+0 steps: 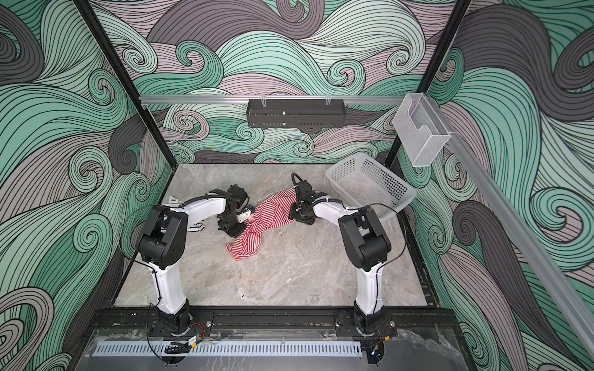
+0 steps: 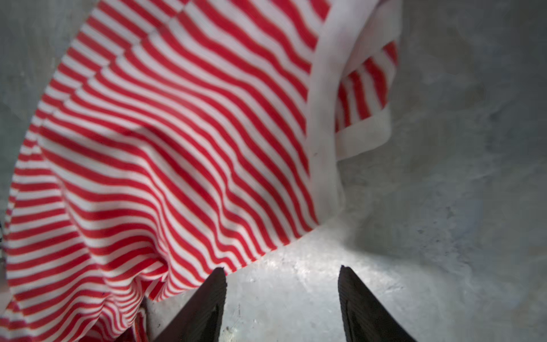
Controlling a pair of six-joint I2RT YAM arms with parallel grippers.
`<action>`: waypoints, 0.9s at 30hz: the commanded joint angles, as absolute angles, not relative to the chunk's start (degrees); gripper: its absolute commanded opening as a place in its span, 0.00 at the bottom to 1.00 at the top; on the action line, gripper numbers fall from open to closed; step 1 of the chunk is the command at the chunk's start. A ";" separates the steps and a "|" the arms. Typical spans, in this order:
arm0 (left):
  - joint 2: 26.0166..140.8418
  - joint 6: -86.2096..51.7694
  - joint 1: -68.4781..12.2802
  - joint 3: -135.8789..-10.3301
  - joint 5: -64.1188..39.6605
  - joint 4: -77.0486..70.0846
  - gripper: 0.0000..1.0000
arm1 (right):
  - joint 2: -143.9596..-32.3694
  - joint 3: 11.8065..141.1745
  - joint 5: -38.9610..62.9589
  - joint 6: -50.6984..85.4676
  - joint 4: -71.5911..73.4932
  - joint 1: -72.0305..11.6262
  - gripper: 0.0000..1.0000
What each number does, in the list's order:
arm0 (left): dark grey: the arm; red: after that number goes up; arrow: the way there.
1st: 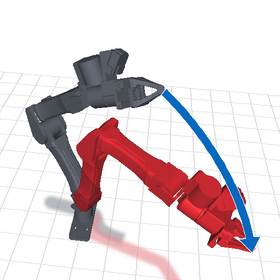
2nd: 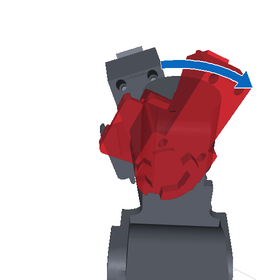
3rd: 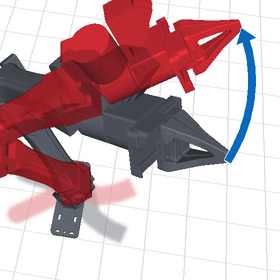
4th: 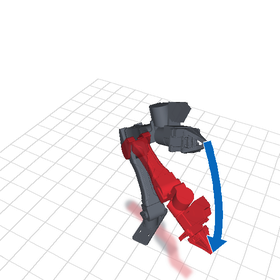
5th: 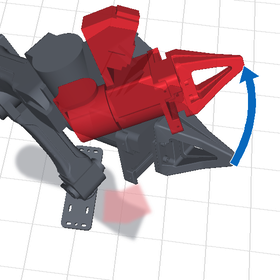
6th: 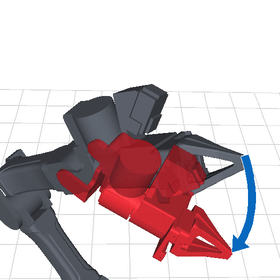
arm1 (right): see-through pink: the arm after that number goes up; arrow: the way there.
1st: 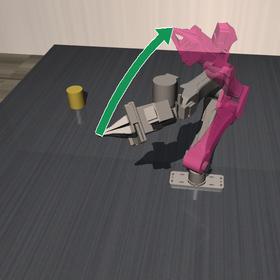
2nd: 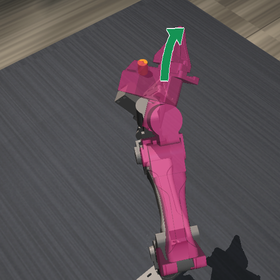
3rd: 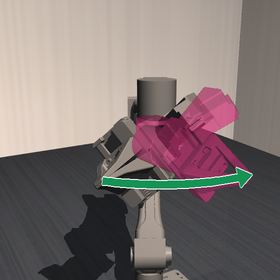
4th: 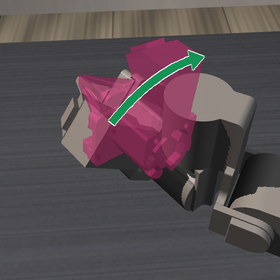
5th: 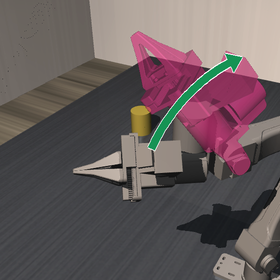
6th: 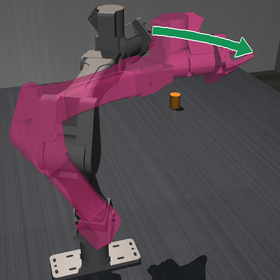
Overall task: Fold and stack tank tops
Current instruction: Smooth out the tank top at the center of the table.
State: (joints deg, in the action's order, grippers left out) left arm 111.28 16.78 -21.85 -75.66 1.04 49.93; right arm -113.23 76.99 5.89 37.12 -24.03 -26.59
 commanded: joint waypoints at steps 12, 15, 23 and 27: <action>102.61 18.48 -21.75 -73.58 7.78 46.70 0.00 | -121.51 85.40 5.96 36.50 -25.74 -24.20 0.20; 101.01 18.76 -21.71 -74.24 8.88 46.67 0.00 | -121.29 87.40 7.12 34.86 -26.94 -24.17 0.00; 98.73 18.54 -20.60 -74.01 10.33 46.76 0.00 | -119.30 101.32 -1.91 28.51 -38.63 -24.09 0.00; 97.88 18.63 -20.65 -72.24 8.53 47.24 0.00 | -120.71 112.25 -12.26 25.32 -48.26 -24.08 0.00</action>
State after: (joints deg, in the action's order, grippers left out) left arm 99.92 18.02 -21.10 -72.58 9.39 45.89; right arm -120.99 106.56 -2.20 28.82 -39.00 -24.29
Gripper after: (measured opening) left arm 0.048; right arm 0.050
